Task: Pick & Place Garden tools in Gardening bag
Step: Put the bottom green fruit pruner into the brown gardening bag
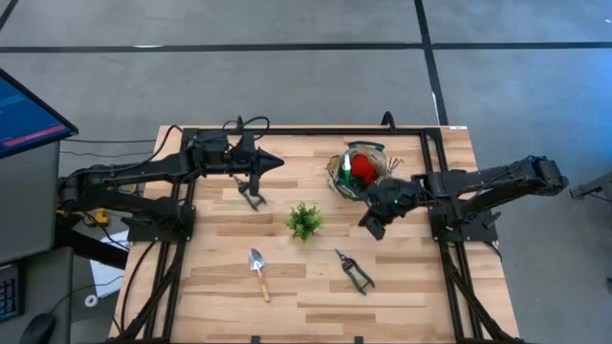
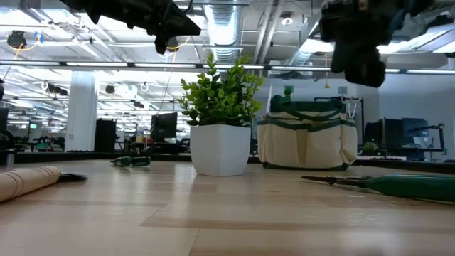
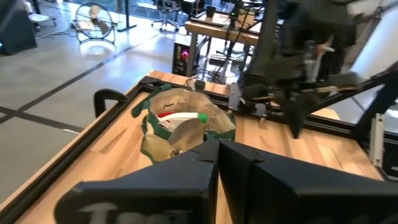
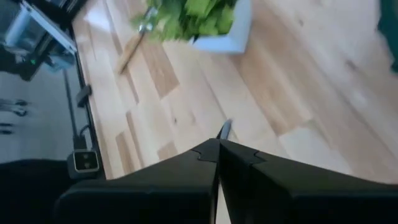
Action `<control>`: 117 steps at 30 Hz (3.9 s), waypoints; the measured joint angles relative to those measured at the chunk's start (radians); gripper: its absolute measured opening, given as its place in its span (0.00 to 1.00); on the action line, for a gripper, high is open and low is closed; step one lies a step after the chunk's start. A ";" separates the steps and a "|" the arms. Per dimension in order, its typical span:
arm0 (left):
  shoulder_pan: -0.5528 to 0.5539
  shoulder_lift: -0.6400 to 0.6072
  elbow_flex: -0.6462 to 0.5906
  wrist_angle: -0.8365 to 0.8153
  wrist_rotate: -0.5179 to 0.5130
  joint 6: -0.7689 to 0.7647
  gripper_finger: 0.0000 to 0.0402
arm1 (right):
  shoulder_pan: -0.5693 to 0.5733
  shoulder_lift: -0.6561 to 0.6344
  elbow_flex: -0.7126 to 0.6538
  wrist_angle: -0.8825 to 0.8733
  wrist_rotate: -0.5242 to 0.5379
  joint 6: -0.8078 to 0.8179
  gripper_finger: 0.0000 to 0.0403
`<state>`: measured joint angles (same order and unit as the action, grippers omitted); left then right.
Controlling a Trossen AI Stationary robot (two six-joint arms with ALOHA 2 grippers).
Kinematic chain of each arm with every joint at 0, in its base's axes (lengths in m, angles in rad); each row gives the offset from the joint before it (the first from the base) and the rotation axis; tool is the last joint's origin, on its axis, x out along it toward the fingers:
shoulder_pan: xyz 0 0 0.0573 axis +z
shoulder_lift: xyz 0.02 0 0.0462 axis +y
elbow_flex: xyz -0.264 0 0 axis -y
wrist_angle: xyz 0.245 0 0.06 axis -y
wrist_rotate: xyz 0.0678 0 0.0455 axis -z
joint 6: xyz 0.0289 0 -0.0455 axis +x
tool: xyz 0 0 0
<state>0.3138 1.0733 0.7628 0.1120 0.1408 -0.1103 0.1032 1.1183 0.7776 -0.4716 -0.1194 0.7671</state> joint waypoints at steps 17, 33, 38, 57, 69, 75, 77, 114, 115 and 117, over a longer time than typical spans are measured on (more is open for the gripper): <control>0.002 0.000 0.000 -0.001 -0.036 0.000 0.00 | 0.374 0.097 0.188 -0.163 0.564 0.478 0.00; 0.002 0.000 0.000 -0.016 -0.036 0.005 0.00 | 0.491 0.480 0.616 -0.523 0.534 0.690 0.00; 0.002 0.000 0.000 -0.019 -0.036 0.005 0.00 | 0.544 0.542 0.773 -0.733 0.536 0.759 0.00; 0.002 0.000 0.000 -0.018 -0.035 0.004 0.00 | 0.684 0.572 0.565 -0.565 0.500 1.007 0.00; 0.002 0.000 0.000 -0.019 -0.035 0.005 0.00 | 0.646 0.572 0.388 -0.309 0.452 0.977 0.00; 0.002 0.000 0.000 -0.019 -0.035 0.004 0.00 | 0.608 0.572 0.357 -0.294 0.349 0.947 0.00; 0.002 0.000 0.000 -0.019 -0.035 0.004 0.00 | 0.591 0.572 0.357 -0.295 0.349 0.915 0.00; 0.002 0.000 -0.004 -0.027 -0.035 0.004 0.00 | 0.479 0.753 0.358 -0.290 0.142 0.715 0.35; 0.002 0.000 -0.004 -0.028 -0.035 0.002 0.00 | 0.481 0.759 0.358 -0.281 0.142 0.715 0.34; 0.002 0.000 -0.004 -0.028 -0.035 0.001 0.00 | 0.486 0.766 0.360 -0.276 0.143 0.715 0.31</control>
<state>0.3157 1.0733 0.7589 0.0836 0.1056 -0.1089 0.5888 1.8843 1.1375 -0.7480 0.0237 1.4823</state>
